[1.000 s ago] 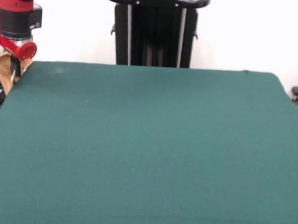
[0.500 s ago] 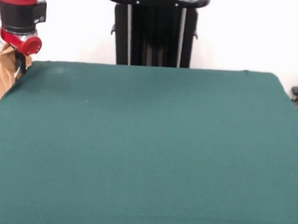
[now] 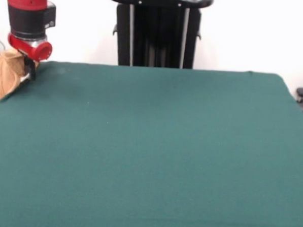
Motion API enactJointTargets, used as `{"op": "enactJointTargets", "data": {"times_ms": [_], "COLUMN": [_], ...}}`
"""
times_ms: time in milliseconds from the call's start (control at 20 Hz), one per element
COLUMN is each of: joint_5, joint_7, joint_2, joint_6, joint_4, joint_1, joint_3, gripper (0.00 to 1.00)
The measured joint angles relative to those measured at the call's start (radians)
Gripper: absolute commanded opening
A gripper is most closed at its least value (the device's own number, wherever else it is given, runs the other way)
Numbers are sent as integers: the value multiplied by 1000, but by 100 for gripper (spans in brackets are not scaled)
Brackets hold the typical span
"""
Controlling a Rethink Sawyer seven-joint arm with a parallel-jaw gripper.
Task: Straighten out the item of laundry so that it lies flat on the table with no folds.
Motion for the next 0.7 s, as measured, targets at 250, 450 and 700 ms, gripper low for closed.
{"op": "enactJointTargets", "data": {"times_ms": [250, 450, 700], "joint_5": [0, 5, 18], "joint_7": [0, 0, 0], "joint_2": [62, 81, 81], "joint_6": [-12, -19, -19], "joint_4": [-26, -36, -37], "joint_1": [27, 31, 33], "joint_3": [0, -2, -6], "gripper": [0, 0, 0]}}
